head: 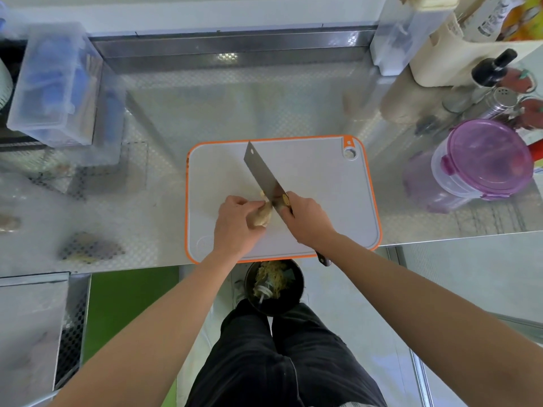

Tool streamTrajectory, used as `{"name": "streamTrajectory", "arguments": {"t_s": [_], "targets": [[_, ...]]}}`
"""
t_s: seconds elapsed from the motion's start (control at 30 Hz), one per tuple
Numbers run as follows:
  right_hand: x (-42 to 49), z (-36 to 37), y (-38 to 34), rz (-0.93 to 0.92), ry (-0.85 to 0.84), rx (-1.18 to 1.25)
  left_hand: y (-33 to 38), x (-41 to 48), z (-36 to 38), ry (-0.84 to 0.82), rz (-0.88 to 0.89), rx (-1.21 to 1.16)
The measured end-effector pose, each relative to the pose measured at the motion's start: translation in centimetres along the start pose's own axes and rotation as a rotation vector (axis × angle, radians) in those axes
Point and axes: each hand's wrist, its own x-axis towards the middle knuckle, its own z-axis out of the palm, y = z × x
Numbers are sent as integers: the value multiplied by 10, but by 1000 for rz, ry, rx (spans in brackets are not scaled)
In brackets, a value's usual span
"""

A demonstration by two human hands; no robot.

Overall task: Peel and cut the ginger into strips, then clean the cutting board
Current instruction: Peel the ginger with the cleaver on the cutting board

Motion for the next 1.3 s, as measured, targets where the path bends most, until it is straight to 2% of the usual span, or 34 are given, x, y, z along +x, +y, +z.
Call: {"name": "streamTrajectory", "arguments": {"t_s": [0.17, 0.23, 0.37, 0.47, 0.53, 0.63, 0.87, 1.13, 1.3], "targets": [[-13, -9, 14, -13, -80, -52, 2, -2, 6, 93, 5, 146], [-19, -7, 18, -36, -103, -71, 1, -7, 7, 155, -45, 158], [-28, -3, 24, -57, -129, -104, 0, -18, 11, 298, -287, -69], [-34, -2, 24, -81, -139, -123, 1, -24, 17, 307, -454, -244], [-39, -1, 24, -109, -149, -167, 1, -26, 21, 300, -497, -405], [-44, 2, 25, -134, -152, -200, 1, -29, 29, 316, -525, -586], [-45, -7, 18, -187, -55, -198, 3, -30, 31, 354, -514, -783], [-44, -17, 14, -270, -106, -384, 0, -26, 31, 357, -536, -816], [-43, -17, 12, -265, -128, -374, 0, -25, 32, 369, -535, -835]]}}
